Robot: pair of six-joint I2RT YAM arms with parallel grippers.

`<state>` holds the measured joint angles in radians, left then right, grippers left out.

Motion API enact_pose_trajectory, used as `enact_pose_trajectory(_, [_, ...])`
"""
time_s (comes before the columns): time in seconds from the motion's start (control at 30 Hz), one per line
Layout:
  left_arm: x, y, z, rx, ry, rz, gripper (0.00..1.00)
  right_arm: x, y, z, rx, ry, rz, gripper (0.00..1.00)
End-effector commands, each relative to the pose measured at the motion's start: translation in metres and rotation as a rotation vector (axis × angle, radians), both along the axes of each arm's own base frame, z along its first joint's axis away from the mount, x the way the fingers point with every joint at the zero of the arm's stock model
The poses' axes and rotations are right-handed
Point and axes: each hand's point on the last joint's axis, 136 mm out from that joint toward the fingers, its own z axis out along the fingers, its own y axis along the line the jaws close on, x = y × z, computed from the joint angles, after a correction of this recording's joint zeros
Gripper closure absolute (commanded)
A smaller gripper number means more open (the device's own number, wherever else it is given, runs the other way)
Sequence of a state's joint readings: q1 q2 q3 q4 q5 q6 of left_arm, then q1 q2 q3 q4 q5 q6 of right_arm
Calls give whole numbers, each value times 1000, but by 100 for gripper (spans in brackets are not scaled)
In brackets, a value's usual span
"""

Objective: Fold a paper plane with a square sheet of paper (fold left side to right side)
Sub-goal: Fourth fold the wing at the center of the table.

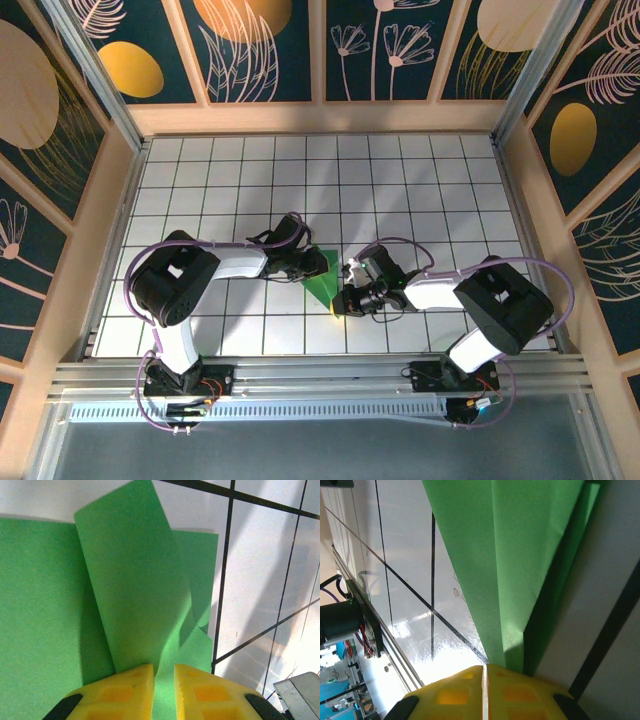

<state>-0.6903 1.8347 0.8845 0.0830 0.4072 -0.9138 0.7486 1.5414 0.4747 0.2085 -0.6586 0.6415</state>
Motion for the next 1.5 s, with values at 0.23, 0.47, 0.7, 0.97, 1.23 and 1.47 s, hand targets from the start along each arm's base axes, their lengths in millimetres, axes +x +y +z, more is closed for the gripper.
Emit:
enact_pose_trajectory(0.23, [-13, 19, -27, 107, 71, 19, 81, -10, -9, -18, -69, 39, 2, 89])
enact_pose_trajectory(0.47, [-13, 19, -27, 107, 70, 18, 81, -13, -8, -19, -68, 46, 11, 89])
enact_pose_trajectory(0.7, [-13, 19, -28, 109, 71, 19, 81, -15, -7, -18, -60, 50, 18, 89])
enact_pose_trajectory(0.97, [-13, 20, -29, 114, 75, 23, 81, -23, -8, -19, -71, 71, 29, 89])
enact_pose_trajectory(1.23, [-13, 20, -30, 116, 77, 26, 81, -42, -12, -23, -84, 109, 41, 89])
enact_pose_trajectory(1.47, [-14, 20, -31, 116, 78, 26, 81, -49, -18, -19, -89, 116, 37, 90])
